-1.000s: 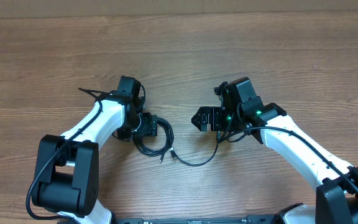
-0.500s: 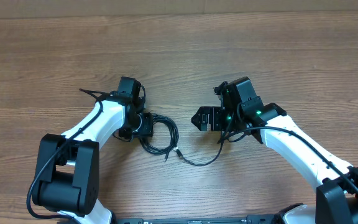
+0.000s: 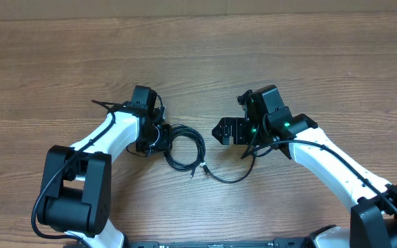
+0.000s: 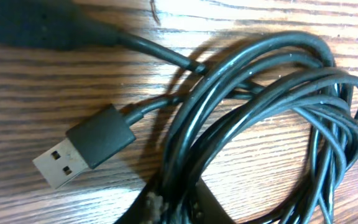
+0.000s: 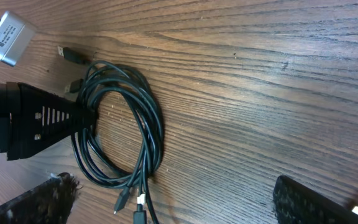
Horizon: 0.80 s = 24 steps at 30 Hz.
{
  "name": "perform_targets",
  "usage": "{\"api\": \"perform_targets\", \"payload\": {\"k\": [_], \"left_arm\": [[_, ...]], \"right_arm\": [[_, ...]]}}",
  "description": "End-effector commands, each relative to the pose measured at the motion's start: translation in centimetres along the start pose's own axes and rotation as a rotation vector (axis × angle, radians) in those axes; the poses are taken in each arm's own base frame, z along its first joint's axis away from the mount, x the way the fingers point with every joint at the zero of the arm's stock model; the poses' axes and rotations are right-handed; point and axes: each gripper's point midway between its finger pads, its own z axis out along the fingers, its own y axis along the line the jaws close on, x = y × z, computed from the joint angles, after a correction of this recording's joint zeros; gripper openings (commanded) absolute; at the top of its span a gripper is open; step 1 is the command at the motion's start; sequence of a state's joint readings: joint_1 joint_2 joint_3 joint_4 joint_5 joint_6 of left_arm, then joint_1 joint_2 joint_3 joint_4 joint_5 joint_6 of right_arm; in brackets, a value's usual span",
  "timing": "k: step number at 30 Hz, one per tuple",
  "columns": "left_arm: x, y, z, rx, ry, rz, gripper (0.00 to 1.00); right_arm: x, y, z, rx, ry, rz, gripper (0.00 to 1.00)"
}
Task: Untangle cables
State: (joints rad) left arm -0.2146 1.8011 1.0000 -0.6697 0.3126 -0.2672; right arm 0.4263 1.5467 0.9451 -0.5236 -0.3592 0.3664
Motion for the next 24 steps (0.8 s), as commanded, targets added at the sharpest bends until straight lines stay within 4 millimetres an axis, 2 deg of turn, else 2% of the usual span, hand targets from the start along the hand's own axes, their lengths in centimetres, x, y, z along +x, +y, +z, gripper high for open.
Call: {"api": "perform_targets", "payload": {"k": [1, 24], "left_arm": [[0.87, 0.02, 0.82, 0.013, 0.035, -0.010, 0.05], [0.52, -0.06, 0.83, 0.017, 0.021, -0.005, 0.04]], "right_arm": [[0.26, -0.11, 0.25, 0.004, 0.004, 0.002, 1.00], [0.11, -0.03, 0.25, 0.000, -0.002, -0.001, 1.00]]}}
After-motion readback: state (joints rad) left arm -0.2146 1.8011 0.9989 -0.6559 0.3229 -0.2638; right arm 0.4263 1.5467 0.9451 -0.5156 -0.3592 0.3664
